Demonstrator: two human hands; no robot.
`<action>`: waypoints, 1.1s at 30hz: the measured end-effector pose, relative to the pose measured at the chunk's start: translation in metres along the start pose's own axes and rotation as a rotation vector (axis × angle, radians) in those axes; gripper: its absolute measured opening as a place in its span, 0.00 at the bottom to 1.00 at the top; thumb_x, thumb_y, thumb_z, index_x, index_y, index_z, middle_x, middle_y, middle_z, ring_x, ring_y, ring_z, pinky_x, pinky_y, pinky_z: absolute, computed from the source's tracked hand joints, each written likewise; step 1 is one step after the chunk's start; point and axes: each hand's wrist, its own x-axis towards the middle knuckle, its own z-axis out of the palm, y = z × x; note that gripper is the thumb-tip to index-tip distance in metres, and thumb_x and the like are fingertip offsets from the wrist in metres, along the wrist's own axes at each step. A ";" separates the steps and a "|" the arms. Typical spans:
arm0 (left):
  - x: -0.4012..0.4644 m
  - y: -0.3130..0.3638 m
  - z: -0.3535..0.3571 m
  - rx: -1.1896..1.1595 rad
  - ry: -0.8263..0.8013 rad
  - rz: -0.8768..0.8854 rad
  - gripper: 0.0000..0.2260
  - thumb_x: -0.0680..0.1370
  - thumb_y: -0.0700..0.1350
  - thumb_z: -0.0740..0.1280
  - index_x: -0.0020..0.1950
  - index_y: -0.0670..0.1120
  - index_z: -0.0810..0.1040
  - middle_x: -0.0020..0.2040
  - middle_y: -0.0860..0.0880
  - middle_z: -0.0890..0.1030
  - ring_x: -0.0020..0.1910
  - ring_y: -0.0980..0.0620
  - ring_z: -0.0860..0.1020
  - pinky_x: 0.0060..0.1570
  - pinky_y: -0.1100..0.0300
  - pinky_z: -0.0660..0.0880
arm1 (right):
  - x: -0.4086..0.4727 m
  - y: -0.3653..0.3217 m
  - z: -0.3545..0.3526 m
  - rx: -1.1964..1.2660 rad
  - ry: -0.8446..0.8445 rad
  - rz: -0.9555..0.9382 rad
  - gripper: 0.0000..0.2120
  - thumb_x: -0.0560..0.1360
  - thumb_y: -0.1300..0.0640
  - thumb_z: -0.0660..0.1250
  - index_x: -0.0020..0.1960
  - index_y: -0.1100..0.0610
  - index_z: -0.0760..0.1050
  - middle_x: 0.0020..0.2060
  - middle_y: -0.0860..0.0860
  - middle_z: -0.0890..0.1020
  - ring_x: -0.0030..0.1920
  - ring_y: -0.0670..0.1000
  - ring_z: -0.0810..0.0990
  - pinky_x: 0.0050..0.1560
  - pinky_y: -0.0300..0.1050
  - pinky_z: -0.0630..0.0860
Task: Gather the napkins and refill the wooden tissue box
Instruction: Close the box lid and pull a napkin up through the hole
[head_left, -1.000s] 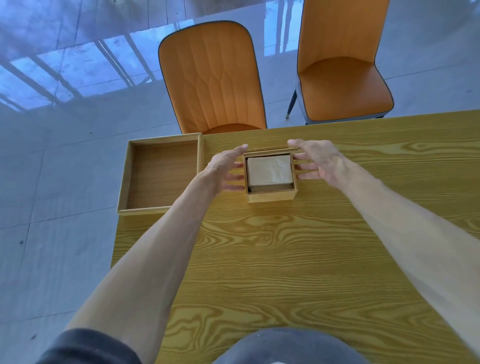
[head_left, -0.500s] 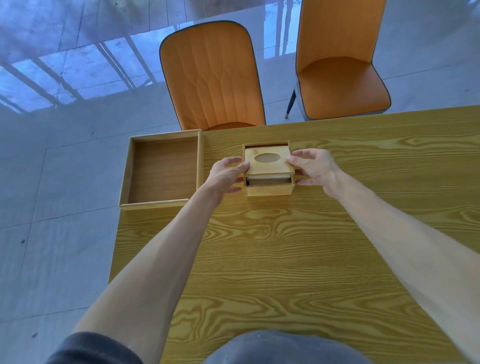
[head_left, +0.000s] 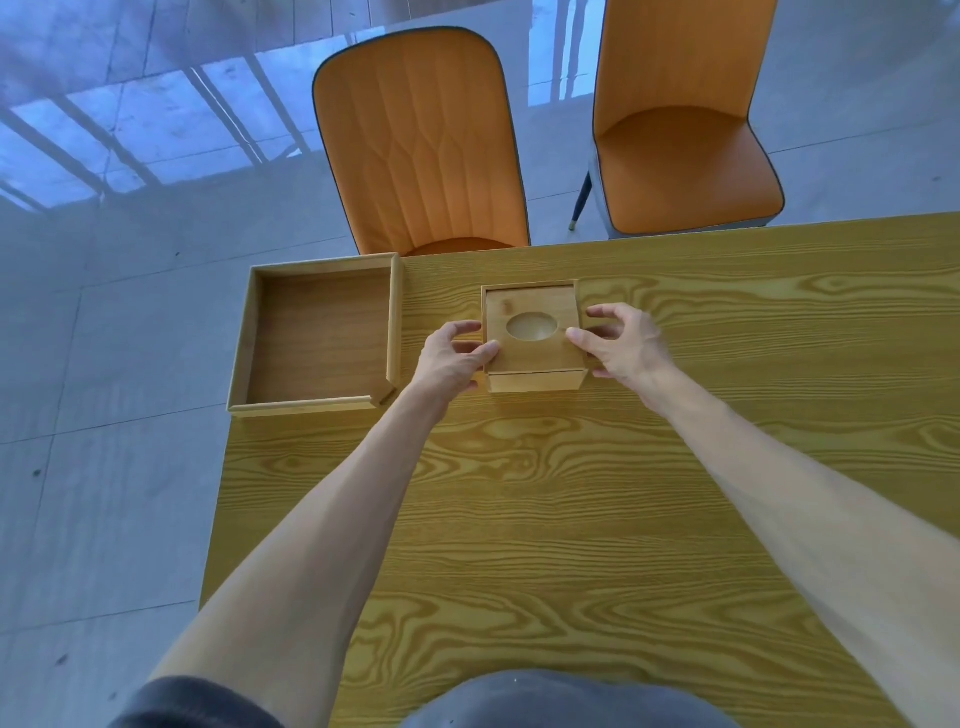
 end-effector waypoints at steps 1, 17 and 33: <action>0.000 0.000 0.000 0.012 0.006 0.009 0.20 0.77 0.45 0.73 0.68 0.50 0.74 0.55 0.49 0.81 0.55 0.49 0.81 0.55 0.50 0.79 | 0.000 0.000 0.000 -0.016 0.005 -0.011 0.25 0.73 0.53 0.76 0.66 0.56 0.73 0.53 0.54 0.84 0.52 0.54 0.84 0.47 0.54 0.84; 0.002 0.000 0.002 0.239 0.003 0.077 0.32 0.72 0.56 0.75 0.73 0.54 0.67 0.60 0.50 0.78 0.56 0.50 0.79 0.56 0.52 0.77 | -0.002 -0.027 0.022 -0.817 0.196 -0.678 0.10 0.74 0.51 0.73 0.54 0.52 0.84 0.45 0.51 0.84 0.42 0.53 0.83 0.40 0.42 0.77; 0.005 0.002 0.002 0.343 -0.003 0.113 0.31 0.74 0.54 0.74 0.74 0.54 0.66 0.58 0.52 0.77 0.53 0.50 0.80 0.55 0.48 0.80 | 0.015 -0.044 0.044 -1.250 -0.053 -0.809 0.07 0.79 0.54 0.67 0.50 0.52 0.83 0.47 0.50 0.79 0.45 0.51 0.82 0.49 0.44 0.77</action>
